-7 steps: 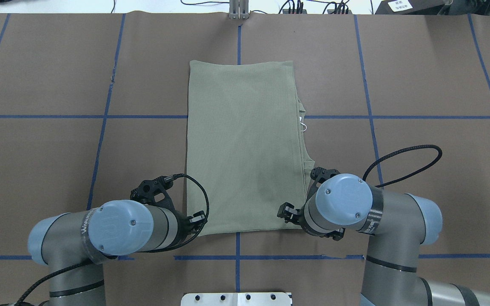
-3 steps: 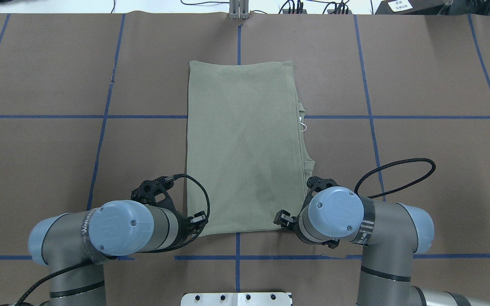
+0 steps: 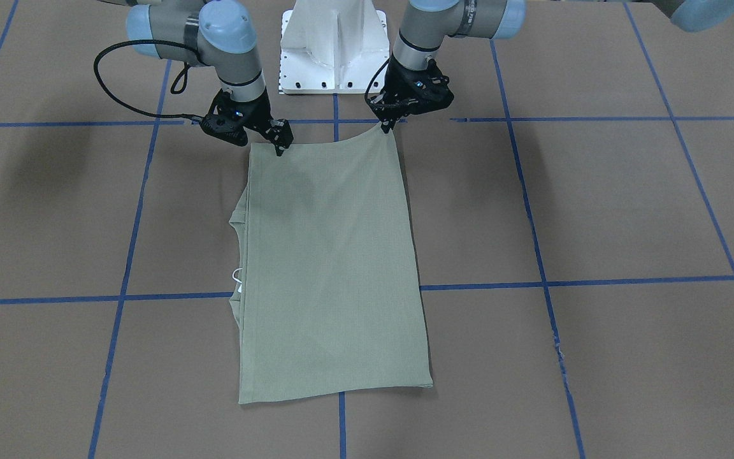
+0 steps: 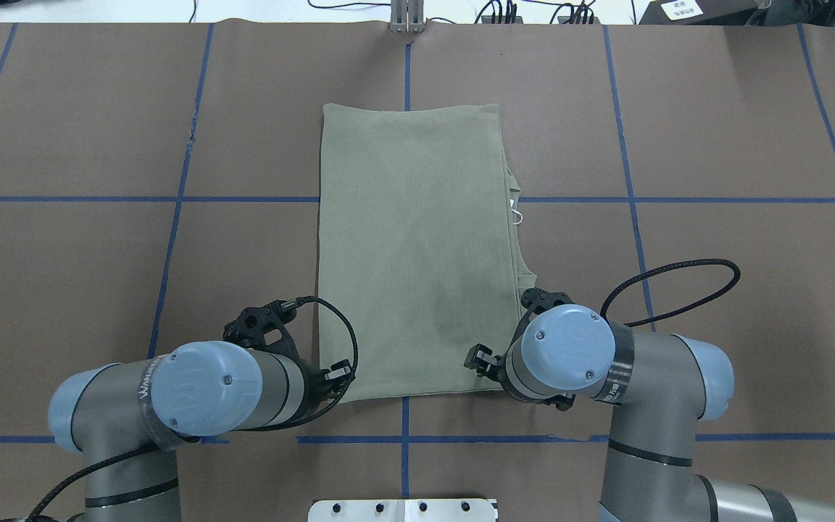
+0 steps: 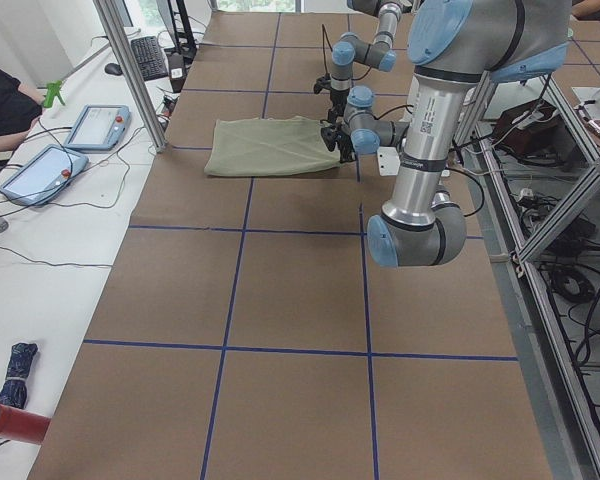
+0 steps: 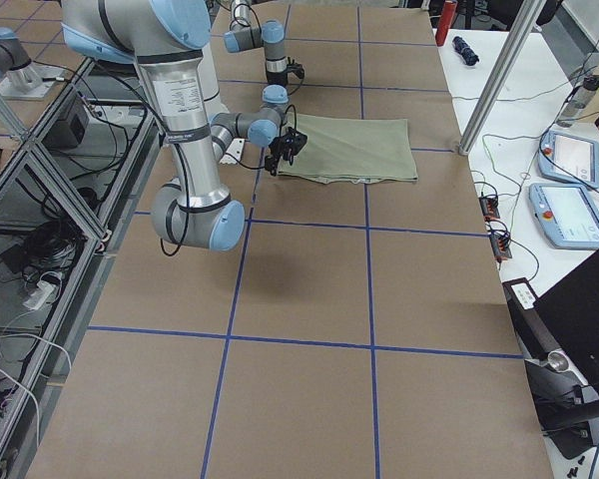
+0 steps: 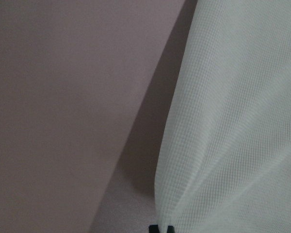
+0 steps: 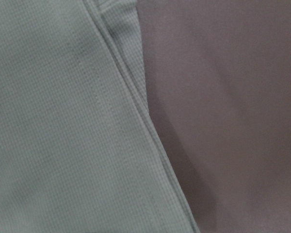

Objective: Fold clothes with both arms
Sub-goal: 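Grasp the two near corners of the shirt with both grippers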

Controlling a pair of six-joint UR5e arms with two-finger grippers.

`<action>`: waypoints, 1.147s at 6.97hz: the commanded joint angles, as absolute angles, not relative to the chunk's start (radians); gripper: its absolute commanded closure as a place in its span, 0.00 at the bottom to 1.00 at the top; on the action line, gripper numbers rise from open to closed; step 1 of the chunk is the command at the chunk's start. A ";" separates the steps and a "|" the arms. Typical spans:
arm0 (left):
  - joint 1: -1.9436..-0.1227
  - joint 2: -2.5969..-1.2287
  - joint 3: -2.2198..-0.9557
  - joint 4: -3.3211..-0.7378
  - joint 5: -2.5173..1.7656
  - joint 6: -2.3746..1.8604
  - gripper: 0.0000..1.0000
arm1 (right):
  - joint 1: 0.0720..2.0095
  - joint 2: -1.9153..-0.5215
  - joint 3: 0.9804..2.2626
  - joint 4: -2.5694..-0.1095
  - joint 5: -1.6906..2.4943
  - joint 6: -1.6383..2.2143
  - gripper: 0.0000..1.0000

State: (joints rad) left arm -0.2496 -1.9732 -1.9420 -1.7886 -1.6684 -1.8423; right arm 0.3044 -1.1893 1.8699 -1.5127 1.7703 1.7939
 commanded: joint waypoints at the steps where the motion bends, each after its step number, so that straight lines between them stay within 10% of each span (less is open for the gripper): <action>1: -0.250 -1.973 -1.942 -1.789 -1.669 -1.842 1.00 | 0.305 -1.172 1.845 -1.513 1.770 1.798 0.00; 5: -0.250 -1.970 -1.945 -1.789 -1.669 -1.842 1.00 | 0.301 -1.170 1.842 -1.513 1.770 1.799 0.01; 8: -0.250 -1.970 -1.950 -1.789 -1.669 -1.844 1.00 | 0.301 -1.169 1.844 -1.511 1.772 1.801 0.67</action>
